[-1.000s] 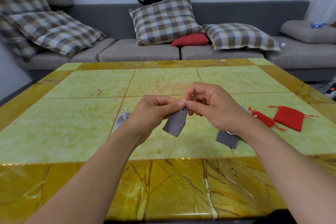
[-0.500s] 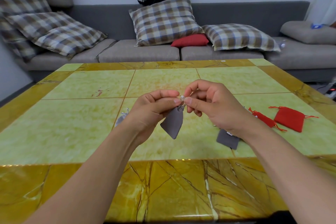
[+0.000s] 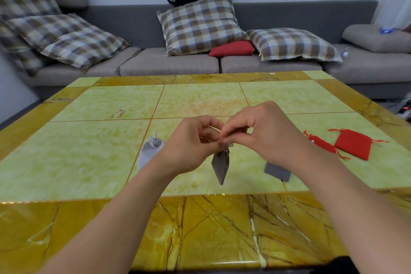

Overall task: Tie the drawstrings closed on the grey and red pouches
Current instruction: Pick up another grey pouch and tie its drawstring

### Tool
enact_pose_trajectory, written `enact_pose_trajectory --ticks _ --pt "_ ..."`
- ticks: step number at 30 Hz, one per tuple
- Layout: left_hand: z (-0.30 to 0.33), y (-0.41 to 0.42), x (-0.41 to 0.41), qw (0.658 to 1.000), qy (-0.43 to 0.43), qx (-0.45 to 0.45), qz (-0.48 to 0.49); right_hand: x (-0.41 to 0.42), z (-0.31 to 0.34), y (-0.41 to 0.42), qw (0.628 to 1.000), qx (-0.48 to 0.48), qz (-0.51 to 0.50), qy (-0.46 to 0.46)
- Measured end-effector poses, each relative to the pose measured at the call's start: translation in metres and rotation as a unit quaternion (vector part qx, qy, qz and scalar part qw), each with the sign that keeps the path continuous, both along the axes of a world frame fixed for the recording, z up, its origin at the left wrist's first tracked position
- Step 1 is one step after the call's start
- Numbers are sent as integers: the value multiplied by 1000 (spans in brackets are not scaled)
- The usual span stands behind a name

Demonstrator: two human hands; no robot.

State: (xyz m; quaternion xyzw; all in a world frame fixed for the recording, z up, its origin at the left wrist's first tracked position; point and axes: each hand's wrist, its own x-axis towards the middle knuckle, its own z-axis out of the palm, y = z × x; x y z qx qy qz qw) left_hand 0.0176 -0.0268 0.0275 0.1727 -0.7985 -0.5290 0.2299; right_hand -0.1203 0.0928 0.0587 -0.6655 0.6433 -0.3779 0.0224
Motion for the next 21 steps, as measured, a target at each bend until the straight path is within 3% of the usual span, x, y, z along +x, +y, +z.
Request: enact_pose_trajectory --ticks 8,15,21 --pt "4 1 2 995 44 78 -49 -14 -7 -2 970 20 3 -241" --pt "4 3 -2 983 130 127 -12 -19 -8 0 936 26 12 -351" --pt "2 3 -1 989 128 68 35 -13 -11 -5 919 32 -18 -393"
